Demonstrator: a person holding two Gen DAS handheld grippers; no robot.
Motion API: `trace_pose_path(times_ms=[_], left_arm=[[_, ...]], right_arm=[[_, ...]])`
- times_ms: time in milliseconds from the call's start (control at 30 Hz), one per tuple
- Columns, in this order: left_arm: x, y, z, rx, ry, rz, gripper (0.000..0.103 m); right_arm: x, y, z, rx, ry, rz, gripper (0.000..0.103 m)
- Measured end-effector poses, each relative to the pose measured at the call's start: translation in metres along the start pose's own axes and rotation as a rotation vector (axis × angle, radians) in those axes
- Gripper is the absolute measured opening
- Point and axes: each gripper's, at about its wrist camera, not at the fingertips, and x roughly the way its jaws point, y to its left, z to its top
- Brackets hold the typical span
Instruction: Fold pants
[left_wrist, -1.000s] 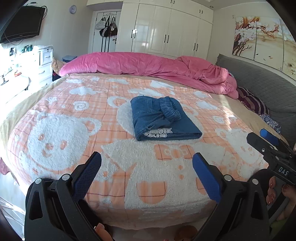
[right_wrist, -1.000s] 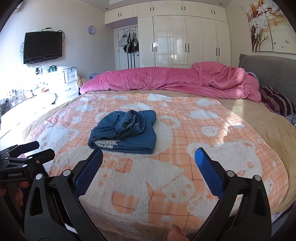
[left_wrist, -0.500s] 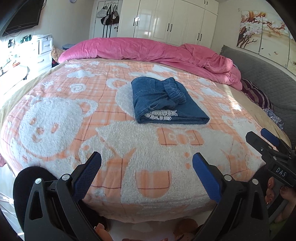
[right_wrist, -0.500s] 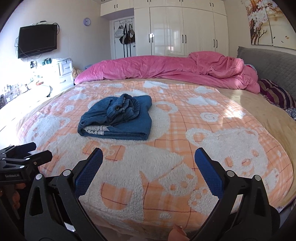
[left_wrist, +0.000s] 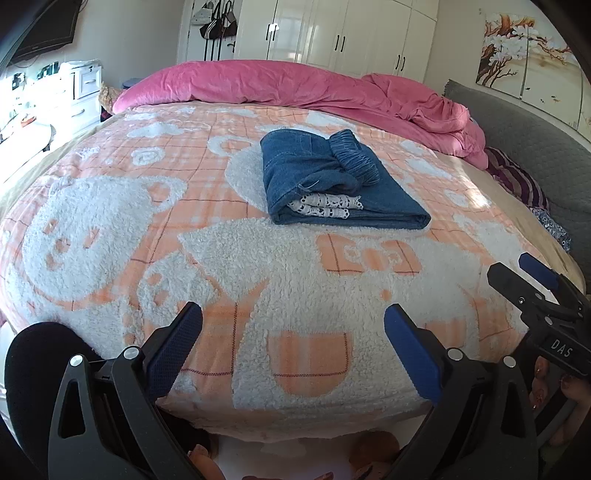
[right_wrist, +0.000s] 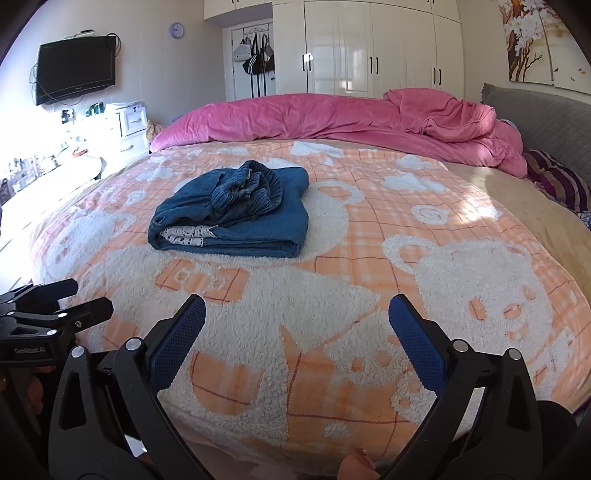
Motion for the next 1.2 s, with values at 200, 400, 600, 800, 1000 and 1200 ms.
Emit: trace_pose_path(times_ms=[200, 400, 600, 800, 1000, 1200], left_arm=[[0.009, 0.004, -0.001, -0.011, 0.007, -0.001, 0.098], [0.016, 0.006, -0.001, -0.016, 0.02, 0.0, 0.098], [0.02, 0.007, -0.001, -0.02, 0.025, -0.005, 0.098], [0.02, 0.009, -0.002, -0.028, 0.021, -0.001, 0.098], [0.019, 0.009, -0.002, -0.028, 0.014, 0.004, 0.098], [0.017, 0.009, -0.001, -0.029, 0.008, 0.007, 0.098]], right_arm=[[0.008, 0.0, -0.004, -0.002, 0.024, 0.0, 0.094], [0.017, 0.003, -0.006, -0.018, 0.051, 0.001, 0.094], [0.022, 0.004, -0.008, -0.022, 0.069, -0.002, 0.094], [0.023, 0.003, -0.008, -0.021, 0.074, -0.003, 0.094], [0.023, 0.003, -0.008, -0.022, 0.072, -0.003, 0.094], [0.023, 0.003, -0.008, -0.021, 0.073, -0.003, 0.094]])
